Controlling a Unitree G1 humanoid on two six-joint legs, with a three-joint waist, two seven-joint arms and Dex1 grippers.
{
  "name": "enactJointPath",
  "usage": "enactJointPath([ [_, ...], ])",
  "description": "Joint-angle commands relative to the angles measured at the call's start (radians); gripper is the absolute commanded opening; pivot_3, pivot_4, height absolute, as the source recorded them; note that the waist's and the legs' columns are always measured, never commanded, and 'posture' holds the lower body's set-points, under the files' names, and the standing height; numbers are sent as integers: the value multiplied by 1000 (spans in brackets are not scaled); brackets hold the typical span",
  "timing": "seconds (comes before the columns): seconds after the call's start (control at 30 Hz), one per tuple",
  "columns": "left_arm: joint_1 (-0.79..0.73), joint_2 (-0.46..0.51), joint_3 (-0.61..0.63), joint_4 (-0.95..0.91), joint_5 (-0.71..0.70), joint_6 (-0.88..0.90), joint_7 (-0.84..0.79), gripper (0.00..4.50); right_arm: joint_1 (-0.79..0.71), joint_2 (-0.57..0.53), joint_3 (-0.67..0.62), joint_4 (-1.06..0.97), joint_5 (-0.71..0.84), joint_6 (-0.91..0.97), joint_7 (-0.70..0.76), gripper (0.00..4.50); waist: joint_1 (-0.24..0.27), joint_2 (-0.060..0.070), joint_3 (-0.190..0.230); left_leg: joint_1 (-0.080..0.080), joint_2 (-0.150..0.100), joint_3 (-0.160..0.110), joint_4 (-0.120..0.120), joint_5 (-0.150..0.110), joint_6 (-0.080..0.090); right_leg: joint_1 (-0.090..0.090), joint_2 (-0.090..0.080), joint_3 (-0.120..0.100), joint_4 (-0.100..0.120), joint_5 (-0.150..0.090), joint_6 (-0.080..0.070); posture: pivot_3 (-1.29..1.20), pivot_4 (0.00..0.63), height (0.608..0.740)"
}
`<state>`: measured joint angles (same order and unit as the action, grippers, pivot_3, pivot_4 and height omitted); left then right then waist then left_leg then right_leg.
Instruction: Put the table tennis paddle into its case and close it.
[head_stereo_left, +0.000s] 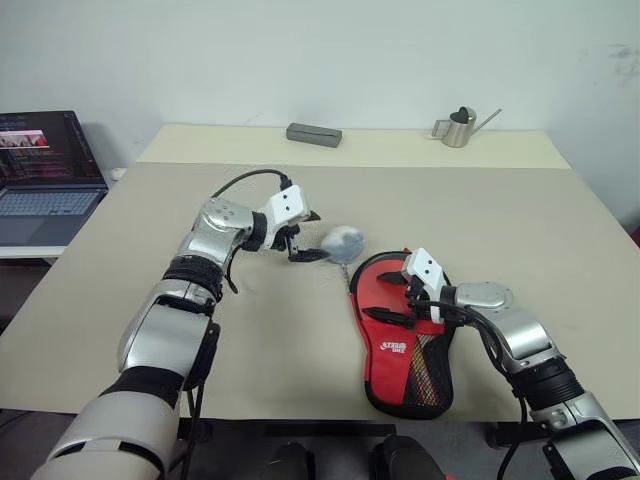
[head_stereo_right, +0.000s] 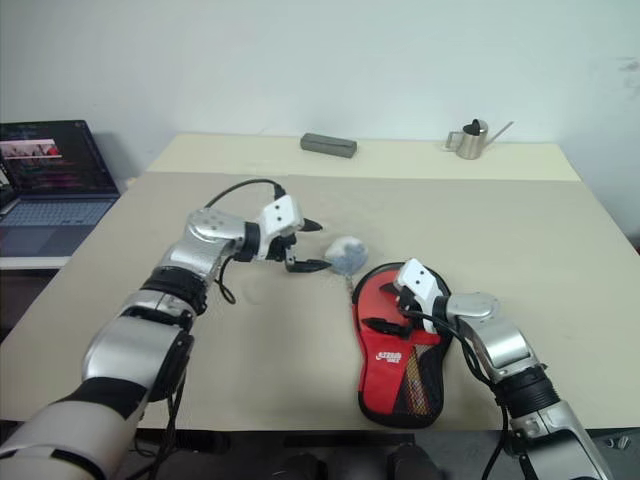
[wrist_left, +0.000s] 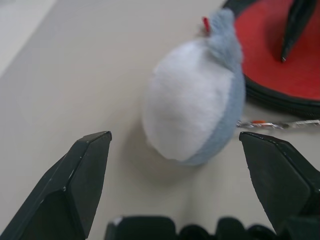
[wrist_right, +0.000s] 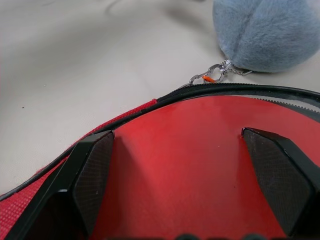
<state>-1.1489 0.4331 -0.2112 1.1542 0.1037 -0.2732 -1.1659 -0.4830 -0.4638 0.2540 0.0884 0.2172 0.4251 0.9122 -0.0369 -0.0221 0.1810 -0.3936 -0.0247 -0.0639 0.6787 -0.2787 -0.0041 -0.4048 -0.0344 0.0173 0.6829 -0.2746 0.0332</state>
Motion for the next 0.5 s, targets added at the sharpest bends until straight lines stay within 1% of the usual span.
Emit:
enactJointPath([
  [0.03, -67, -12, -5, 46, 39, -41, 45, 4500, 28, 8, 30, 14, -17, 50, 2, 4475, 0, 0, 0, 0, 0, 0, 0, 0, 0, 0, 0, 0, 0, 0, 0, 0, 150, 740],
  [0.23, -109, -52, -15, 101, 99, -66, 152, 4500, 35, 6, 23, 3, -17, 61, -1, 4475, 1, 0, 0, 0, -1, 0, 0, 0, 0, 0, 1, 0, 0, 0, 0, 0, 150, 740],
  [0.5, -103, -92, -18, 125, 136, -55, 162, 4500, 42, 7, 14, -12, -11, 76, -11, 4475, 3, 0, 0, 0, -1, 0, 0, 0, 0, 0, 1, 0, 0, 0, 0, 0, 150, 740],
])
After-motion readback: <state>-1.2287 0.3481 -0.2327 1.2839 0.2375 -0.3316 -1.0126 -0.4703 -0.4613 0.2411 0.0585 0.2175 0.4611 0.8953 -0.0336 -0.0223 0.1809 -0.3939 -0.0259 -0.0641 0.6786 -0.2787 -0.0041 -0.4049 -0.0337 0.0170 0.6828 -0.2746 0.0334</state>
